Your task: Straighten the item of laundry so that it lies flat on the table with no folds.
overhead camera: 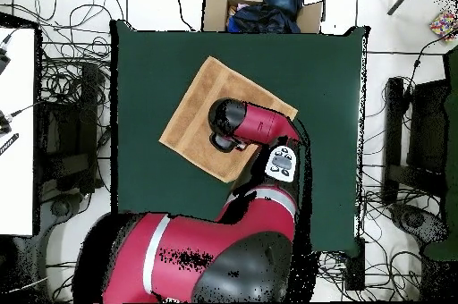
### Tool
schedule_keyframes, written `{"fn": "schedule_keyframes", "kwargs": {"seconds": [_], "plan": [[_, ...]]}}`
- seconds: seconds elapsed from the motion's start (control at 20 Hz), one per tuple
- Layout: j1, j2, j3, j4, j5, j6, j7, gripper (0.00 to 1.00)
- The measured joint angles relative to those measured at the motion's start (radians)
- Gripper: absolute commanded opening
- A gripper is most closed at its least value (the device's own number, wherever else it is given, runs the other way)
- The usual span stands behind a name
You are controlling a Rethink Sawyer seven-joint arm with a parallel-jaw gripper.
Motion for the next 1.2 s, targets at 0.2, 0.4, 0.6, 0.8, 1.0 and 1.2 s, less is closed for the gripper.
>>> {"fn": "schedule_keyframes", "kwargs": {"seconds": [0.2, 0.4, 0.6, 0.8, 1.0, 1.2], "plan": [[0.0, 0.001, 0.0, -0.001, 0.0, 0.002, 0.0, 1.0], [0.0, 0.001, -0.001, -0.001, -0.002, 0.003, 0.0, 1.0], [0.0, 0.0, -0.001, -0.001, -0.008, 0.004, 0.0, 1.0], [-0.003, 0.0, -0.001, -0.001, -0.009, 0.009, 0.0, 1.0], [-0.008, -0.005, 0.001, 0.009, -0.01, 0.01, 0.0, 1.0], [-0.011, -0.017, 0.0, 0.045, -0.021, 0.01, 0.0, 1.0]]}}
